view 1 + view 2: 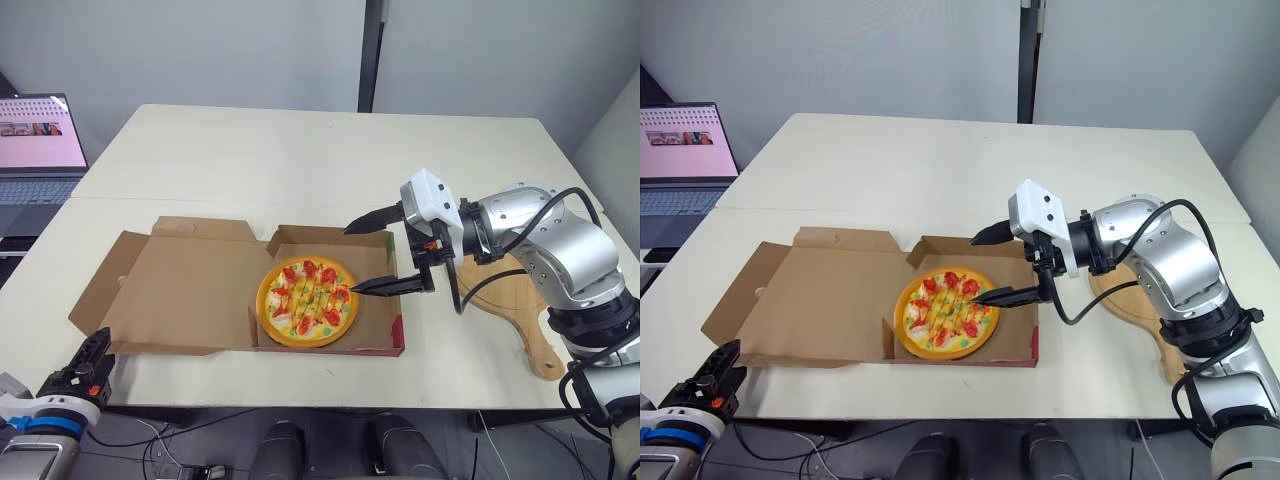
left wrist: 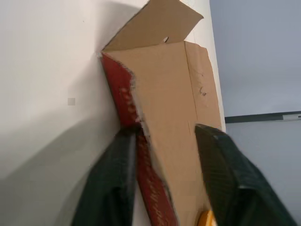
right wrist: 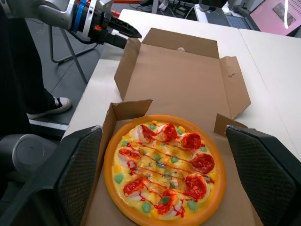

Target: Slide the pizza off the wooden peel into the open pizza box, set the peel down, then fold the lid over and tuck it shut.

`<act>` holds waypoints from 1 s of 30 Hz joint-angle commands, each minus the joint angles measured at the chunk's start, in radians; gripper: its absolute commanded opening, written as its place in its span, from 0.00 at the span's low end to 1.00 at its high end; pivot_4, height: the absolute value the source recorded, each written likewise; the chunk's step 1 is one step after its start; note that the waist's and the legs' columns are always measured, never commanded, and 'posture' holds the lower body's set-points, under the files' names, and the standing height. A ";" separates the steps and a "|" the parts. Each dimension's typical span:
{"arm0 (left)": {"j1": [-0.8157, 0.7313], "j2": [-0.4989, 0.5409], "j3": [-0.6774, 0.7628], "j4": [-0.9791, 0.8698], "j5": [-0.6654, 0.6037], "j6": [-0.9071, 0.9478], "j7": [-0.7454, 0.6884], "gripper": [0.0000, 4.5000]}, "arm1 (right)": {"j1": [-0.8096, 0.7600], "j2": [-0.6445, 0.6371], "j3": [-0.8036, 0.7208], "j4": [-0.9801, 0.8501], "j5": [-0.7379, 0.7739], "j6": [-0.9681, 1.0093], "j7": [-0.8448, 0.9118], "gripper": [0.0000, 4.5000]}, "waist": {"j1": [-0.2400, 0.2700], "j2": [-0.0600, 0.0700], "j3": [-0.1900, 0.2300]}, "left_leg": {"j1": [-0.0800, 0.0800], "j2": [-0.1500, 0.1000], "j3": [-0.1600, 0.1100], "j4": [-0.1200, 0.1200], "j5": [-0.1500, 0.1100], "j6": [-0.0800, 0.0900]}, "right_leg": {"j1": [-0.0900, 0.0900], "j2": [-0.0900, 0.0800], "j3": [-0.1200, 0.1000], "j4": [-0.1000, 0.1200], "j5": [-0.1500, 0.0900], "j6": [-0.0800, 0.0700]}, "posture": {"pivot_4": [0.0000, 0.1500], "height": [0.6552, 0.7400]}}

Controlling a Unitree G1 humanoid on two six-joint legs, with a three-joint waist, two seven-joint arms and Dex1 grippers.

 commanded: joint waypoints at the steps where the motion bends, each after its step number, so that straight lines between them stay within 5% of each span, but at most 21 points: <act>1: -0.003 -0.001 0.005 -0.015 0.013 -0.012 -0.024 0.19 | -0.028 -0.012 -0.020 -0.018 -0.007 -0.010 0.003 1.00 | 0.000 0.000 0.000 | 0.000 0.000 0.000 0.000 0.000 0.000 | 0.000 0.000 0.000 0.000 0.000 0.000 | 1.00 1.00; 4: -0.006 -0.003 0.005 -0.014 0.025 -0.013 -0.031 0.00 | -0.027 -0.014 -0.021 -0.014 -0.009 -0.013 0.006 1.00 | 0.000 0.000 0.000 | 0.000 0.000 0.000 0.000 0.000 0.000 | 0.000 0.000 0.000 0.000 0.000 0.000 | 1.00 1.00; 13: -0.014 0.003 0.009 -0.026 0.057 -0.011 -0.052 0.00 | -0.001 -0.005 -0.047 -0.007 -0.026 -0.062 -0.019 1.00 | 0.000 0.000 0.000 | -0.003 0.001 -0.002 -0.001 0.000 0.000 | 0.000 -0.001 0.000 -0.008 -0.001 0.004 | 1.00 1.00; 18: -0.010 0.065 0.034 -0.054 0.043 0.012 -0.063 0.00 | 0.000 0.006 -0.023 0.115 -0.164 -0.130 -0.130 1.00 | 0.000 0.000 0.000 | -0.004 0.001 -0.002 -0.002 0.000 0.000 | 0.000 -0.001 0.000 -0.009 0.002 0.000 | 1.00 1.00; 21: -0.015 0.124 0.048 -0.040 0.039 0.031 -0.082 0.00 | -0.028 0.038 0.016 0.289 -0.286 -0.207 -0.209 0.86 | -0.001 0.000 0.000 | -0.004 0.001 -0.001 -0.002 0.000 0.000 | 0.000 -0.002 0.000 -0.009 0.002 0.000 | 1.00 1.00; 30: -0.075 0.304 0.058 0.073 0.091 0.108 -0.175 0.00 | -0.204 0.151 0.127 0.963 -0.610 -0.642 -0.374 0.15 | -0.004 0.002 0.002 | -0.004 -0.001 0.004 -0.004 0.000 0.000 | -0.003 0.004 0.001 -0.009 0.004 -0.001 | 1.00 1.00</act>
